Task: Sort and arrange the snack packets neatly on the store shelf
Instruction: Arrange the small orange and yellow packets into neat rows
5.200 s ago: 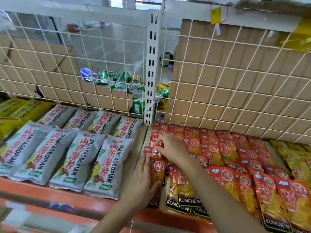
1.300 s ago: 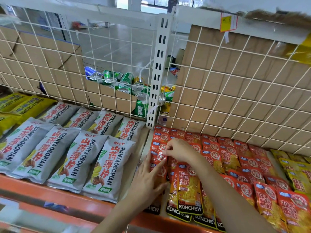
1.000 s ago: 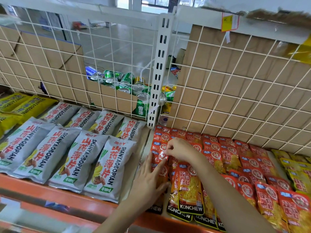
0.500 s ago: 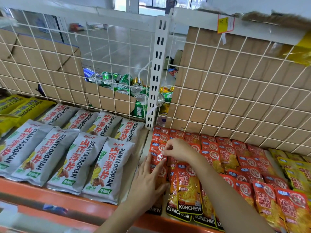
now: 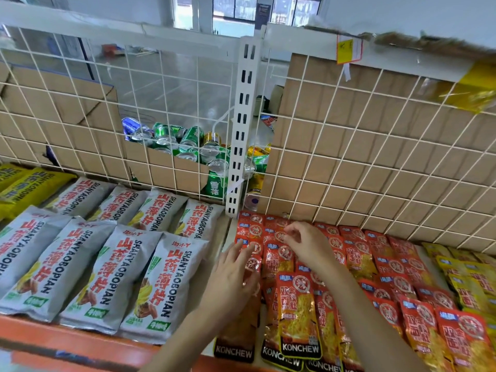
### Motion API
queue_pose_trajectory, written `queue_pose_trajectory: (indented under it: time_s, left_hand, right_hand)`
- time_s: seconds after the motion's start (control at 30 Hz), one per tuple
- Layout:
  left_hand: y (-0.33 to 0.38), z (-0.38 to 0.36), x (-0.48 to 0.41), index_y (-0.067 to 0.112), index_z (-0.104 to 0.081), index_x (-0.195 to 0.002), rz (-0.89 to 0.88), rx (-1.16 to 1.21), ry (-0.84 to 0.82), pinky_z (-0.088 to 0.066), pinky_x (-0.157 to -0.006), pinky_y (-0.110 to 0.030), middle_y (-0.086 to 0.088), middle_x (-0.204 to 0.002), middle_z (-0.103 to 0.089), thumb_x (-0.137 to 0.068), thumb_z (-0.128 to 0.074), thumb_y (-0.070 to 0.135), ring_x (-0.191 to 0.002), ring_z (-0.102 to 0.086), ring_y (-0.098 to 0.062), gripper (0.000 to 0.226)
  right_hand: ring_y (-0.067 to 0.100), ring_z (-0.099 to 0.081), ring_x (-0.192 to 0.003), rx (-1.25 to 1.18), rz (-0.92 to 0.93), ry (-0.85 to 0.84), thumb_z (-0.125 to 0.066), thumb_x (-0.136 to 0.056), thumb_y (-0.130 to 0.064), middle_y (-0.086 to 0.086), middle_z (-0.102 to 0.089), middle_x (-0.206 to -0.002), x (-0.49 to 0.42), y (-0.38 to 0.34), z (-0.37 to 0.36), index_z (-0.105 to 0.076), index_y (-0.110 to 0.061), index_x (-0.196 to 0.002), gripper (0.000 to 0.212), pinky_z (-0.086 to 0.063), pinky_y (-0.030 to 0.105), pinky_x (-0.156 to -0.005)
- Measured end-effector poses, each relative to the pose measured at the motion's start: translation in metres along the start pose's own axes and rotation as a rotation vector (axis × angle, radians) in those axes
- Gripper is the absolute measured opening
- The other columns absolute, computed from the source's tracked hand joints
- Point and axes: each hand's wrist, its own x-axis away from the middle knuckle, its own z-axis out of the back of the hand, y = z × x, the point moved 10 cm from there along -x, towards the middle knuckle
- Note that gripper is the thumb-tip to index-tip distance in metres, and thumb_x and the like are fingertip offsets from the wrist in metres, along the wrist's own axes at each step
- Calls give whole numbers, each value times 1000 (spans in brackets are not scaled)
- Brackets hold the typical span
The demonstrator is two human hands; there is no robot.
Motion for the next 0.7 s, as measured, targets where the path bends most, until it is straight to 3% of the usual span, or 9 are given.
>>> queue_pose_trajectory:
  time_s: [0.13, 0.37, 0.7]
  left_hand:
    - [0, 1, -22, 30, -27, -144, -22, -55, -35, -18, -116, -35, 6, -153, -21, -95, -43, 41, -141, -14, -14, 52]
    - [5, -12, -55, 26, -18, -148, -68, -220, -151, -7, -117, -35, 3, -156, -15, -96, -37, 48, -144, -8, -16, 60]
    - [4, -26, -56, 37, -11, -148, -111, -324, -199, 3, -116, -34, 6, -158, 0, -94, -26, 59, -145, 5, -14, 60]
  right_hand:
    - [14, -52, -113, 72, 28, -52, -54, -92, -31, -1, -55, -126, 2, 6, -4, -56, -20, -123, 33, -42, 29, -95]
    - [16, -45, -123, 109, 37, -91, -50, -94, -33, -1, -50, -132, -8, 7, -12, -51, -18, -129, 38, -34, 30, -103]
    - [15, -57, -96, 50, -95, -65, -64, -84, -35, -3, -62, -104, -35, 16, -17, -62, -19, -102, 24, -45, 30, -82]
